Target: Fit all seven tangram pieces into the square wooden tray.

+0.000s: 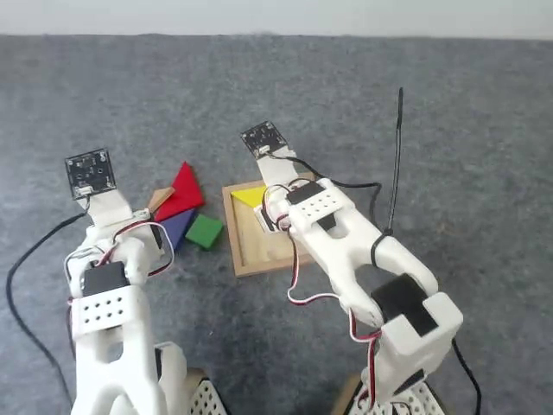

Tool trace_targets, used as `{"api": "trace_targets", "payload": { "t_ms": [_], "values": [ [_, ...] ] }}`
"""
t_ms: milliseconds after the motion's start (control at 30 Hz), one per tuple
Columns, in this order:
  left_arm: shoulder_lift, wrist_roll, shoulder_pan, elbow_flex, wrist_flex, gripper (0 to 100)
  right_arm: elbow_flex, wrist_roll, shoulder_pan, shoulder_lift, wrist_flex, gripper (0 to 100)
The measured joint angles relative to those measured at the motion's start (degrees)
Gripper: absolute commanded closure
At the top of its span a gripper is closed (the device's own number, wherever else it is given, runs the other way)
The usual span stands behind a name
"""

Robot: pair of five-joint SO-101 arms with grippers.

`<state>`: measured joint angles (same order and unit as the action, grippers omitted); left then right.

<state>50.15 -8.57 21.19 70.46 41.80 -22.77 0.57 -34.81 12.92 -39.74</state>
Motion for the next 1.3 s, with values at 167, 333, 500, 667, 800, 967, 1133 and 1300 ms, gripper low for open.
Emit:
{"api": "trace_targets", "payload": {
  "t_ms": [167,333,500,667,800,967,1133,1300],
  "values": [
    [0.0,0.0,0.0,0.0,0.0,99,0.1,0.0,0.1,-0.4,-0.8,99.1],
    [0.0,0.0,0.0,0.0,0.0,99,-0.2,-2.7,0.0,-5.5,-8.7,99.0],
    [0.0,0.0,0.0,0.0,0.0,98,-5.8,-3.3,3.7,-18.4,-12.4,92.6],
    [0.0,0.0,0.0,0.0,0.0,98,-13.8,-3.3,9.1,-24.4,-9.4,80.1],
    [0.0,0.0,0.0,0.0,0.0,98,-14.2,-3.3,9.1,-21.9,-4.7,80.1],
    [0.0,0.0,0.0,0.0,0.0,98,-7.8,-3.3,9.1,-9.8,-3.6,80.1],
    [0.0,0.0,0.0,0.0,0.0,98,1.3,-3.3,9.3,0.4,-7.5,81.3],
    [0.0,0.0,0.0,0.0,0.0,98,5.9,-3.6,9.5,2.7,-12.7,99.8]
  ]
}}
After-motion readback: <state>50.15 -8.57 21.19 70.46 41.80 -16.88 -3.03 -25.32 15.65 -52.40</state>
